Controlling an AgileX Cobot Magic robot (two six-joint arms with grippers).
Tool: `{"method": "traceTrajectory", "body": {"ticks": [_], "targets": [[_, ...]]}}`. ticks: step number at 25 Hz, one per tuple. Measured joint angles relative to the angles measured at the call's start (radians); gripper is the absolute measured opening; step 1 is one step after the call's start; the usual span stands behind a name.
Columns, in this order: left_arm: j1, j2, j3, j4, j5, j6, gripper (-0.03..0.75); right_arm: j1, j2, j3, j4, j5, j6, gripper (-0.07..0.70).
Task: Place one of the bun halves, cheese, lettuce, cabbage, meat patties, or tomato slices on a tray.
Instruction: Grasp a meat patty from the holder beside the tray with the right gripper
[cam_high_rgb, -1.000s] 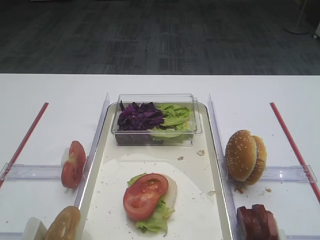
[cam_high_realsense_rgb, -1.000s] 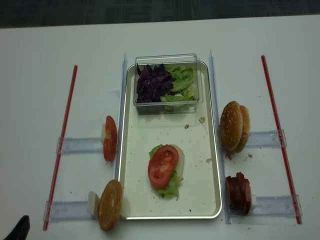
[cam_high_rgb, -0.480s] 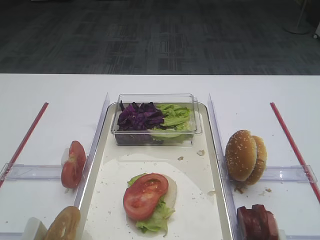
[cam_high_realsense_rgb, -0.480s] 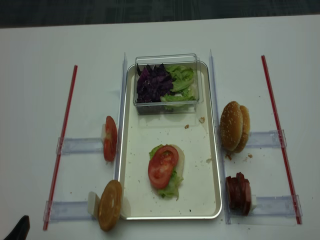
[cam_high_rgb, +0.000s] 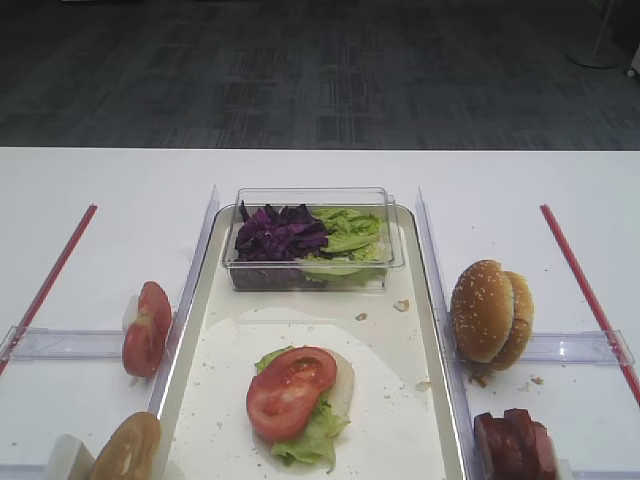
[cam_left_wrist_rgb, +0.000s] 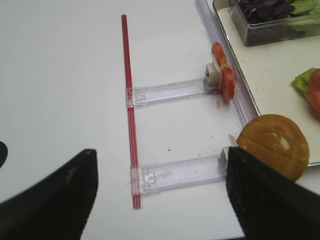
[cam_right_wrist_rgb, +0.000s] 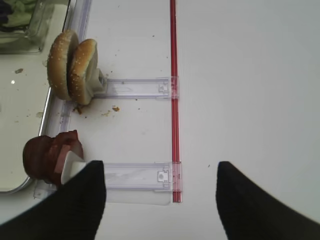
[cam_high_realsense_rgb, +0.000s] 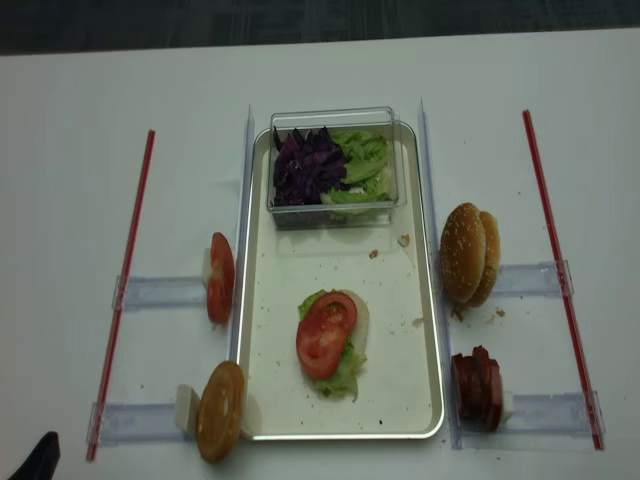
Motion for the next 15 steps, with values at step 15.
{"method": "traceTrajectory", "body": {"ticks": [15], "targets": [[0.0,0.0,0.0,0.0,0.0,0.0,0.493,0.0,0.469,-0.088,0.033,0.035,0.002,0.498]]}}
